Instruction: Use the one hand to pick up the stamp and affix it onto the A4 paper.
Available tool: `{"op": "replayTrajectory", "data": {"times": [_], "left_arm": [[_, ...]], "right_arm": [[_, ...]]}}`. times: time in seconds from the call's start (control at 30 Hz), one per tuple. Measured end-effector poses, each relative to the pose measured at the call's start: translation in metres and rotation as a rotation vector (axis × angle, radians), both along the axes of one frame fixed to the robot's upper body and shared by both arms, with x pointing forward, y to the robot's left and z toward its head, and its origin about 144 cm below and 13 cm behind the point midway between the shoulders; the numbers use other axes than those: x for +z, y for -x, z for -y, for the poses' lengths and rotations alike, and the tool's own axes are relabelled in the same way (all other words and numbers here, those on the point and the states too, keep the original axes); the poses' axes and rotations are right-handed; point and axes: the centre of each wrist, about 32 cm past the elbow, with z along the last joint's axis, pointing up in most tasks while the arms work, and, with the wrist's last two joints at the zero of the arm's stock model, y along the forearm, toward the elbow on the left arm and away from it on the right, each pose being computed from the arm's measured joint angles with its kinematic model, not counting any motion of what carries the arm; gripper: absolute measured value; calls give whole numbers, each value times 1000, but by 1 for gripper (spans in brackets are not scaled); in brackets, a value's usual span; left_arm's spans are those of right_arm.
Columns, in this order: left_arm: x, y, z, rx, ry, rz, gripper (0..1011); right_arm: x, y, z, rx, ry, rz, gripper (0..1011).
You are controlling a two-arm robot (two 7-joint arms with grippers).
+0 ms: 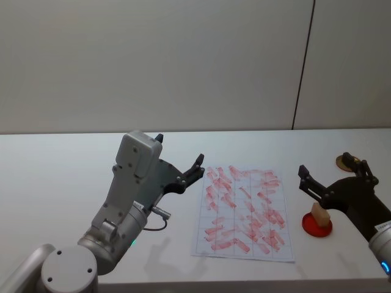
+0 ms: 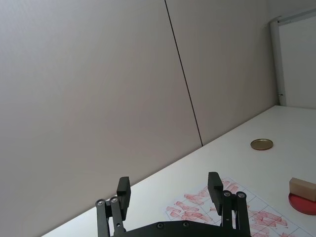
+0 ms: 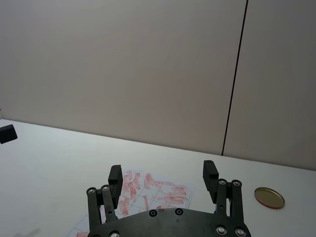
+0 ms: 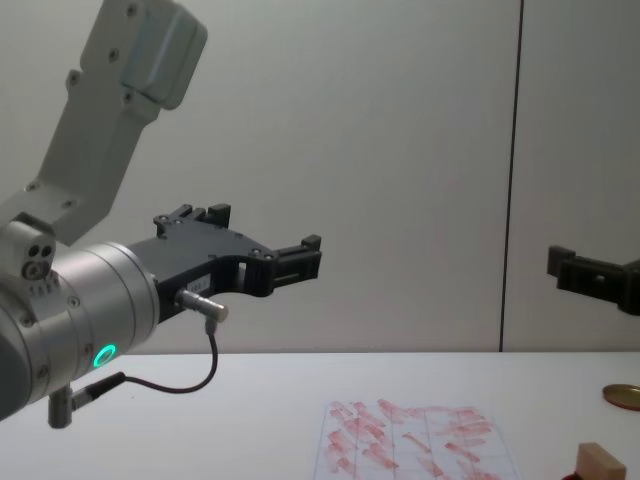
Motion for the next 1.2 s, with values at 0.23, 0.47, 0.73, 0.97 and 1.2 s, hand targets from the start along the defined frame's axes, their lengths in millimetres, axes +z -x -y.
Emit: {"op": "replayTrajectory", "data": {"times": [0.23, 0.47, 0.73, 0.97, 1.2], "left_arm": [[0, 0, 0, 0, 0, 0, 993], [0, 0, 0, 0, 0, 0, 993], [0, 0, 0, 0, 0, 0, 993], [0, 0, 0, 0, 0, 0, 993], [0, 0, 0, 0, 0, 0, 993]], "right_arm": [[-1, -5, 1, -14, -8, -21, 1001], [-4, -14, 2, -51, -12, -65, 1001], [-14, -31, 5, -112, -1, -140, 1001], [-25, -47, 6, -159, 24, -198, 1001], [-35, -61, 6, -192, 43, -252, 1001]]}}
